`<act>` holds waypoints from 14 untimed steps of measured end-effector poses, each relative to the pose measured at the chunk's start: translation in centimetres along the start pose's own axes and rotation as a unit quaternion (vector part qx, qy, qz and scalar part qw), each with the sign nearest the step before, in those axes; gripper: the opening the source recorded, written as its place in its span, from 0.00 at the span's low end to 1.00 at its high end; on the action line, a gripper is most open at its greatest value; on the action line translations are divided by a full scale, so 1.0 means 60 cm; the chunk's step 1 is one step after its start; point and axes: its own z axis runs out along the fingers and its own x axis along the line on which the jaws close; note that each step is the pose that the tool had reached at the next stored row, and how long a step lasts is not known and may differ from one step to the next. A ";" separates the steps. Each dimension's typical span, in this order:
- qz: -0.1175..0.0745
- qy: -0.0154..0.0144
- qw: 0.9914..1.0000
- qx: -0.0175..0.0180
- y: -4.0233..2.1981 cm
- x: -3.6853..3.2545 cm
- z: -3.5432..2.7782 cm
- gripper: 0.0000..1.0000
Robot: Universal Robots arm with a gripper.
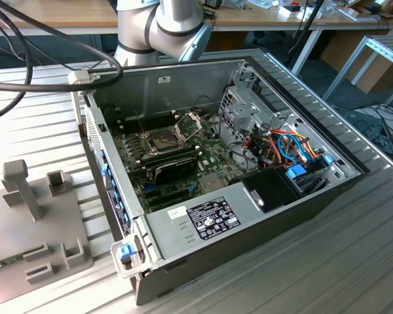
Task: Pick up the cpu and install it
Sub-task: 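Pick up the cpu and move it towards the insertion slot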
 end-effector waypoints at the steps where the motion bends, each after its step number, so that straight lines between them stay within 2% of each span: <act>1: 0.000 0.000 1.000 0.000 0.000 0.000 -0.008 0.55; 14: 0.000 0.000 1.000 0.000 0.001 0.002 -0.066 0.55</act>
